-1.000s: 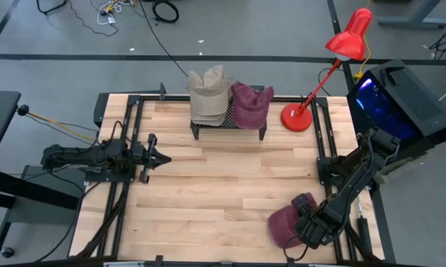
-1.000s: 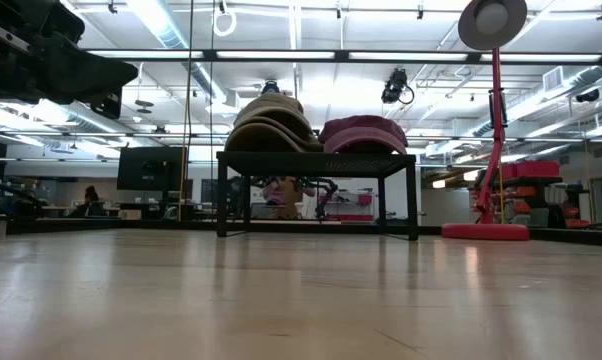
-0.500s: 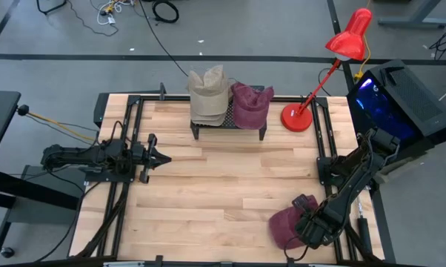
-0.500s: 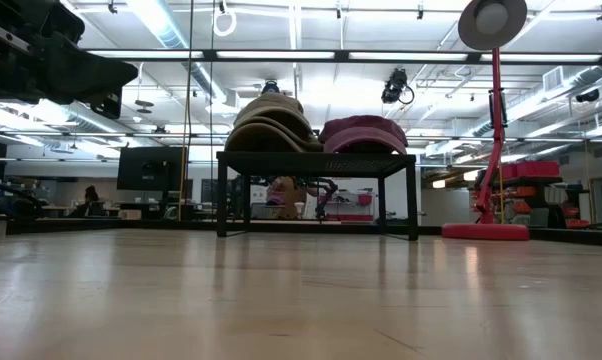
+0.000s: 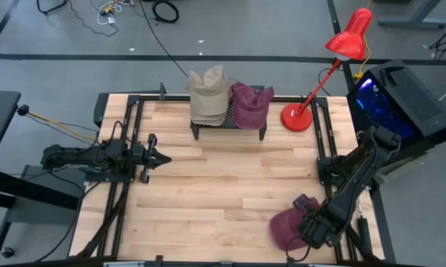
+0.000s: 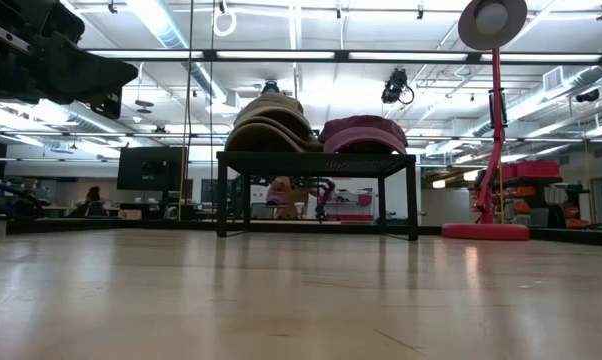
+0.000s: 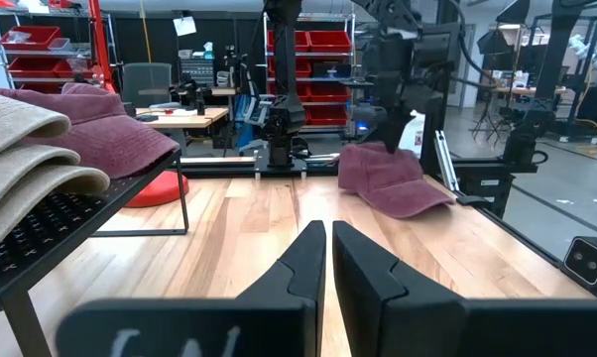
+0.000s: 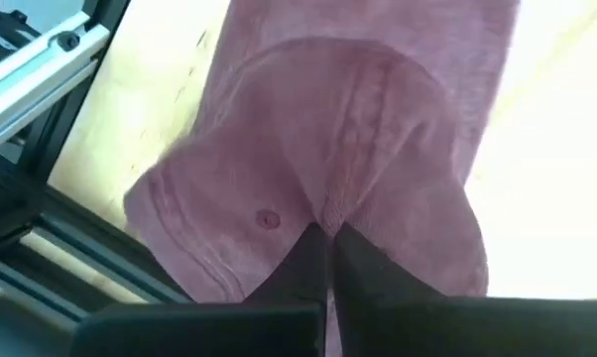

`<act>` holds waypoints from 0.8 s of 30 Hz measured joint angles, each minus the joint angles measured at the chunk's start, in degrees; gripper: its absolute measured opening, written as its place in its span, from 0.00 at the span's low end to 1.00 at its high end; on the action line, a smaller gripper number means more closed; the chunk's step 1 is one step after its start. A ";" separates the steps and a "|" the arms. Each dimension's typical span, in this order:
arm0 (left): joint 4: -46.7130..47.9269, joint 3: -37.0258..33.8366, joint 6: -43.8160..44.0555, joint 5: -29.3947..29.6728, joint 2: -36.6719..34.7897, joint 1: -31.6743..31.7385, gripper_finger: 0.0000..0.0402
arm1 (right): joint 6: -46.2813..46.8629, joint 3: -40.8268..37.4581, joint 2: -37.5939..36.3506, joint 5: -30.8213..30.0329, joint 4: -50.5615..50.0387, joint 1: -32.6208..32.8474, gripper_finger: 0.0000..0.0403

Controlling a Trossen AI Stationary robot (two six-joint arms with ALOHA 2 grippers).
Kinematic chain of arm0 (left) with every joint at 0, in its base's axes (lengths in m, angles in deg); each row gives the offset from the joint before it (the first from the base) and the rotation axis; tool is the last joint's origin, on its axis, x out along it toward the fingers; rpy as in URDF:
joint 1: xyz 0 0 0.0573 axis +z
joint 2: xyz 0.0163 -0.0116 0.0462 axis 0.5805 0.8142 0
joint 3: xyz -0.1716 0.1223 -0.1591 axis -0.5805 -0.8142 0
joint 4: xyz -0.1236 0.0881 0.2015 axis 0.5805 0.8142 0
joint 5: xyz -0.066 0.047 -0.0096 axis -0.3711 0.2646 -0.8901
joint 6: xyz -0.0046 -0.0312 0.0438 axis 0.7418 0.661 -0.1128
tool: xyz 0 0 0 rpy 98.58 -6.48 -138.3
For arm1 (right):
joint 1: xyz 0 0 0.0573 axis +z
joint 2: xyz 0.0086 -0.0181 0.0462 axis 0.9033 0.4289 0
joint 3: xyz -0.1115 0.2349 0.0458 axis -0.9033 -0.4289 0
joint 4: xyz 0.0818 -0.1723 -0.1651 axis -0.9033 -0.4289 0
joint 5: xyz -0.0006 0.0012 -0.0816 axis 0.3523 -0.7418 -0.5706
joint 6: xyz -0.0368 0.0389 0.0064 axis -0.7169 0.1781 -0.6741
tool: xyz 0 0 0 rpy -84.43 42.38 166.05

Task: Pick & Place hat
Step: Stack the red cap on top of the other red cap on the shelf

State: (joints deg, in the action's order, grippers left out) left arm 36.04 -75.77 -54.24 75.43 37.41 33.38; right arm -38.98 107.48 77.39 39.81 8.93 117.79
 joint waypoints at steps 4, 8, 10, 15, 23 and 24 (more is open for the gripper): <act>0.00 0.01 0.00 -0.01 0.00 0.00 0.07 | -1.47 3.07 -0.12 -1.56 -4.63 -0.40 0.00; 0.00 -0.01 0.00 -0.01 0.00 0.01 0.07 | -3.58 6.08 -0.14 -2.97 -8.84 -1.18 0.00; 0.00 -0.01 0.00 -0.01 0.00 0.01 0.07 | -4.75 7.80 -0.14 -3.80 -11.04 -1.77 0.00; 0.02 0.01 0.00 0.02 0.00 0.02 0.07 | -8.13 12.90 -0.14 -9.27 -18.26 -3.47 0.00; 0.00 0.00 0.00 0.01 0.00 0.00 0.07 | -14.63 20.52 -0.16 -20.21 -26.89 -7.01 0.00; 0.00 0.01 0.00 0.00 0.00 0.00 0.07 | -15.39 21.50 -0.16 -21.85 -27.43 -7.59 0.00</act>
State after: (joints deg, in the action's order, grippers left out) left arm 36.04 -75.76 -54.24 75.43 37.41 33.38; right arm -54.37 128.97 77.23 17.95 -18.50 110.20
